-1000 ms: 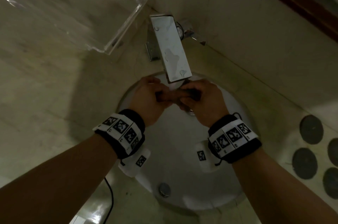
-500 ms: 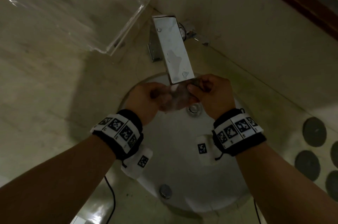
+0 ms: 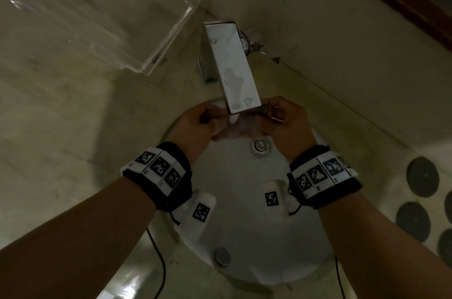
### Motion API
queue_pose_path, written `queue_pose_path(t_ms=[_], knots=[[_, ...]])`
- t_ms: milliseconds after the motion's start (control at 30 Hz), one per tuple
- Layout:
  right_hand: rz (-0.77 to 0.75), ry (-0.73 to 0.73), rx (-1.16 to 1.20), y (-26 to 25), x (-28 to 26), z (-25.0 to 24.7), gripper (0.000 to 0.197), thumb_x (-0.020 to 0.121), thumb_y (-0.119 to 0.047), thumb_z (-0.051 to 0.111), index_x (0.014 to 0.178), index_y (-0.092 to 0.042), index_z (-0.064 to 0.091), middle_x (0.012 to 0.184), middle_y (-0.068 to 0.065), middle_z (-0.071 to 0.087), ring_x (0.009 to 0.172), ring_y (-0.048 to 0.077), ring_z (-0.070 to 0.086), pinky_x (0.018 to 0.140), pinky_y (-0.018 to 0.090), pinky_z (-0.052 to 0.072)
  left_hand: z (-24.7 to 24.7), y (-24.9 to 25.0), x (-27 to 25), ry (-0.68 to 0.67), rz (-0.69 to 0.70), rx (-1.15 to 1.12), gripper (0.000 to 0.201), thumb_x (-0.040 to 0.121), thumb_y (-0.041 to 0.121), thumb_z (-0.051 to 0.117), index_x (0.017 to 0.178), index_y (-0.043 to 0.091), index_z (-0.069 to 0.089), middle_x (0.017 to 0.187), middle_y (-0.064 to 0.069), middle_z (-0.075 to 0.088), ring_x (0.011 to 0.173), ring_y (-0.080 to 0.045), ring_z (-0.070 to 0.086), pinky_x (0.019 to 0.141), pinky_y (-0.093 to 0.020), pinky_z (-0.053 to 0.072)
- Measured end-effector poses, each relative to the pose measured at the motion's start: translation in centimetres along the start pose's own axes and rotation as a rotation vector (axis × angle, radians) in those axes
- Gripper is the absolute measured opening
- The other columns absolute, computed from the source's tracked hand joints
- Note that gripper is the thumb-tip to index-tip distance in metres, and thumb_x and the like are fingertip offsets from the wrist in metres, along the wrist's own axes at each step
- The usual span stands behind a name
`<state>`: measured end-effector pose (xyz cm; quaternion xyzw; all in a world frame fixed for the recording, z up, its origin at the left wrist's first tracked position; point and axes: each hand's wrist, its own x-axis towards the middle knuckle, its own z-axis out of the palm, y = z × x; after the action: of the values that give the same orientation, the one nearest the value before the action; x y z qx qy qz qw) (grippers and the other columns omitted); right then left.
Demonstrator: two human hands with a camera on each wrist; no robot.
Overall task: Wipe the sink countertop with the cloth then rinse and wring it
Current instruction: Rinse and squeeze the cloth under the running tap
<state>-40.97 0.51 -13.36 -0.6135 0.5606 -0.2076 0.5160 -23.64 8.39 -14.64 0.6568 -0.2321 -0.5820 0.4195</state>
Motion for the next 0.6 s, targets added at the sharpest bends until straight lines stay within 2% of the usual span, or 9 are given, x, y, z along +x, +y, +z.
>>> queue_pose_path(t_ms=[67, 133, 233, 300, 367, 400, 500, 533, 600], knots=[[-0.004, -0.007, -0.002, 0.0, 0.1, -0.1, 0.026, 0.077, 0.005, 0.069, 0.089, -0.016, 0.062, 0.081, -0.004, 0.067, 0.071, 0.001, 0.064, 0.063, 0.016, 0.055, 0.2, -0.3, 0.1, -0.013, 0.009, 0.028, 0.035, 0.077, 0.031, 0.071, 0.107, 0.013, 0.067, 0.104, -0.021, 0.072, 0.100, -0.043, 0.067, 0.086, -0.063, 0.053], [-0.019, 0.005, -0.036, -0.1, -0.1, 0.1, 0.023, 0.076, 0.004, 0.070, 0.089, -0.013, 0.062, 0.081, -0.002, 0.064, 0.073, 0.007, 0.063, 0.062, 0.015, 0.054, 0.3, -0.5, 0.1, 0.011, 0.032, 0.084, 0.034, 0.074, 0.029, 0.071, 0.102, 0.010, 0.066, 0.097, -0.021, 0.072, 0.093, -0.042, 0.069, 0.081, -0.058, 0.058], [-0.079, 0.038, -0.119, -0.6, -0.8, 1.0, 0.021, 0.074, -0.006, 0.074, 0.090, -0.010, 0.060, 0.077, 0.000, 0.062, 0.071, 0.015, 0.060, 0.063, 0.024, 0.053, 0.6, -0.6, 0.0, 0.078, 0.043, 0.167, 0.022, 0.077, 0.019, 0.066, 0.097, 0.010, 0.066, 0.087, -0.017, 0.072, 0.081, -0.034, 0.069, 0.072, -0.054, 0.060], [-0.145, 0.033, -0.142, -1.0, -1.4, 1.9, 0.023, 0.073, -0.008, 0.075, 0.087, -0.013, 0.058, 0.073, -0.003, 0.060, 0.069, 0.015, 0.059, 0.063, 0.025, 0.051, 0.9, -0.3, -0.1, 0.046, 0.006, 0.095, 0.028, 0.084, 0.023, 0.067, 0.104, 0.004, 0.063, 0.090, -0.023, 0.071, 0.079, -0.036, 0.071, 0.070, -0.058, 0.059], [-0.172, -0.004, -0.116, -1.3, -2.1, 2.8, 0.022, 0.074, -0.006, 0.074, 0.087, -0.014, 0.059, 0.074, -0.004, 0.062, 0.070, 0.013, 0.060, 0.063, 0.025, 0.052, 1.1, 0.0, -0.1, 0.026, -0.015, 0.023, 0.031, 0.087, 0.018, 0.066, 0.110, -0.004, 0.060, 0.098, -0.029, 0.068, 0.082, -0.034, 0.069, 0.077, -0.056, 0.059], [-0.163, -0.029, -0.090, -1.4, -2.5, 3.1, 0.022, 0.074, -0.004, 0.074, 0.088, -0.014, 0.061, 0.076, -0.006, 0.063, 0.071, 0.010, 0.060, 0.062, 0.024, 0.052, 1.0, 0.2, -0.2, 0.032, -0.002, 0.015, 0.028, 0.089, 0.013, 0.064, 0.111, -0.003, 0.060, 0.102, -0.027, 0.069, 0.085, -0.032, 0.068, 0.080, -0.049, 0.059], [-0.149, -0.080, -0.011, -1.5, -3.4, 3.5, 0.025, 0.074, -0.001, 0.074, 0.087, -0.018, 0.062, 0.078, -0.014, 0.061, 0.071, 0.003, 0.058, 0.062, 0.027, 0.052, 1.0, 0.1, -0.1, 0.045, 0.022, 0.046, 0.027, 0.091, 0.011, 0.061, 0.118, 0.014, 0.062, 0.114, -0.006, 0.068, 0.101, -0.022, 0.065, 0.090, -0.039, 0.054], [-0.163, -0.082, 0.013, -1.4, -3.5, 3.3, 0.026, 0.074, 0.001, 0.073, 0.085, -0.019, 0.061, 0.076, -0.016, 0.060, 0.070, 0.003, 0.056, 0.063, 0.027, 0.052, 1.0, 0.1, -0.3, 0.046, 0.003, 0.043, 0.033, 0.090, 0.013, 0.062, 0.122, 0.020, 0.060, 0.121, -0.002, 0.065, 0.107, -0.020, 0.064, 0.093, -0.038, 0.053], [-0.212, -0.085, 0.038, -1.3, -3.6, 3.0, 0.029, 0.073, 0.003, 0.072, 0.081, -0.020, 0.058, 0.074, -0.018, 0.058, 0.067, 0.003, 0.053, 0.067, 0.025, 0.049, 1.3, 0.6, -0.7, 0.041, -0.093, -0.005, 0.049, 0.078, 0.025, 0.071, 0.124, 0.019, 0.057, 0.124, -0.009, 0.064, 0.108, -0.026, 0.065, 0.096, -0.045, 0.054]])
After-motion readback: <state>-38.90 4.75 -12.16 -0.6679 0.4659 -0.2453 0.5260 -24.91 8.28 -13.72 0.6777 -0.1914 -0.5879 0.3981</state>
